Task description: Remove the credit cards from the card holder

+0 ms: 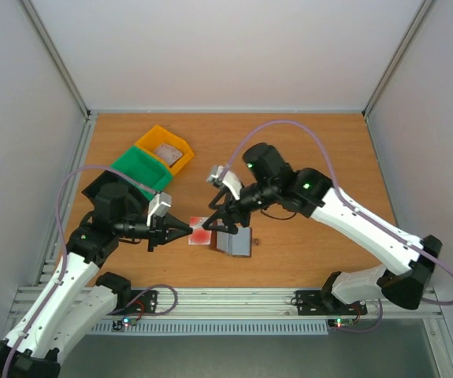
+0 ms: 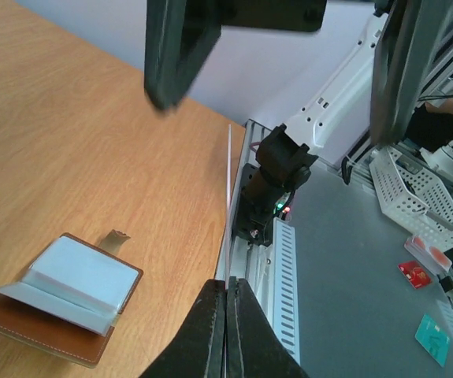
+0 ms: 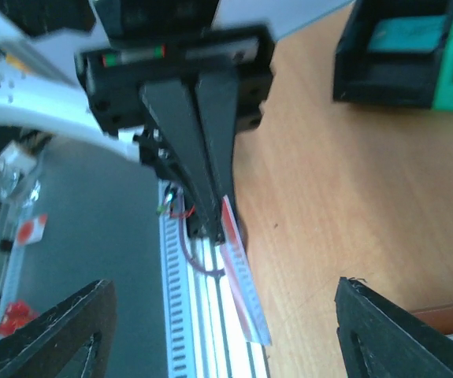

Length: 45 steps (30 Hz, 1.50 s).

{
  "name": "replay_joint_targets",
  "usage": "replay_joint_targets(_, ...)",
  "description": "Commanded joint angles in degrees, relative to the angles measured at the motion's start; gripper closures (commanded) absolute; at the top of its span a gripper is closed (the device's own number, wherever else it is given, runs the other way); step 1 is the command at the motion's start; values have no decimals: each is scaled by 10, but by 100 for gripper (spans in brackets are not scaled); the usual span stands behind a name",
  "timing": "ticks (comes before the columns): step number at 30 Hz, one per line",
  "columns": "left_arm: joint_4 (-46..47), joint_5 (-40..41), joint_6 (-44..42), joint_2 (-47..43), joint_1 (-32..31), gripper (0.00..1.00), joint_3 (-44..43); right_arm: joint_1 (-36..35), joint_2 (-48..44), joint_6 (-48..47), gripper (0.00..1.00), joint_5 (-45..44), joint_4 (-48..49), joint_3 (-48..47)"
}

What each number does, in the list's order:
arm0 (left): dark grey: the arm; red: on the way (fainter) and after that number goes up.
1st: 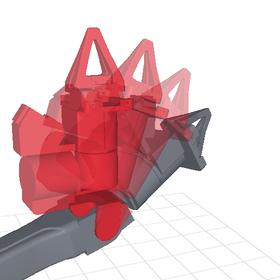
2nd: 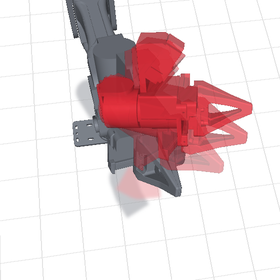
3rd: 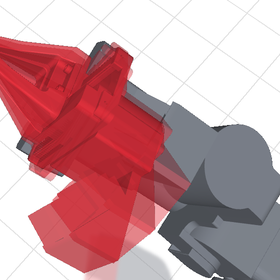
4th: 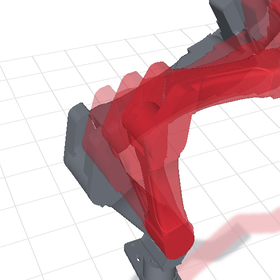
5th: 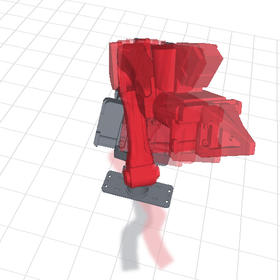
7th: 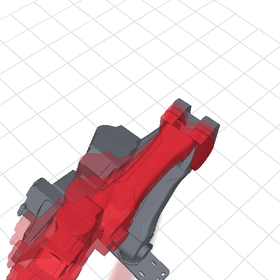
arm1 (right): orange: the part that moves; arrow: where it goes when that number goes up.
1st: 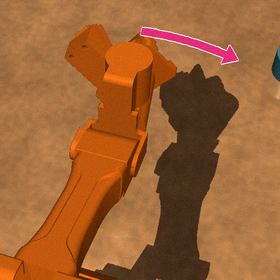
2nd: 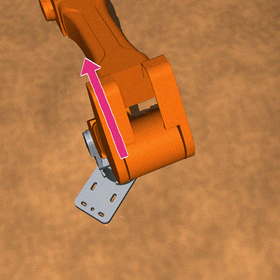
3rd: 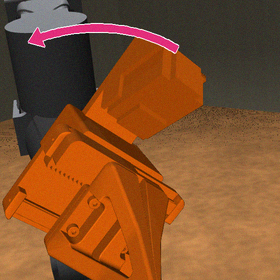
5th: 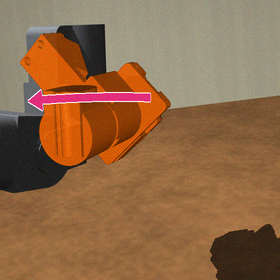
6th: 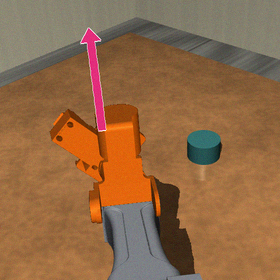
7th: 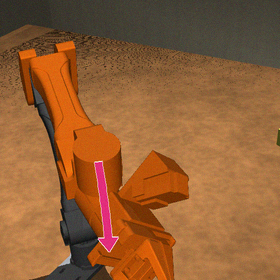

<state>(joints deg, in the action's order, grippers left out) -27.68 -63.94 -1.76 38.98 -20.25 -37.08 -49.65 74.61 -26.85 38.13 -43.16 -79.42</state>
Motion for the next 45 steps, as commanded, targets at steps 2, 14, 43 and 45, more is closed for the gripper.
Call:
replay_joint_targets(2,8,-18,-26,-2,-9,100,-16,-36,39,-63,36,25,-65,-28)
replay_joint_targets(14,30,119,38,-16,-14,35,-17,0,16,86,99,-59,-5,15)
replay_joint_targets(43,490,582,-996,280,-282,19,-142,119,-111,611,99,-357,337,175)
replay_joint_targets(45,459,602,-993,294,-279,25,-169,119,-113,601,99,-348,337,174)
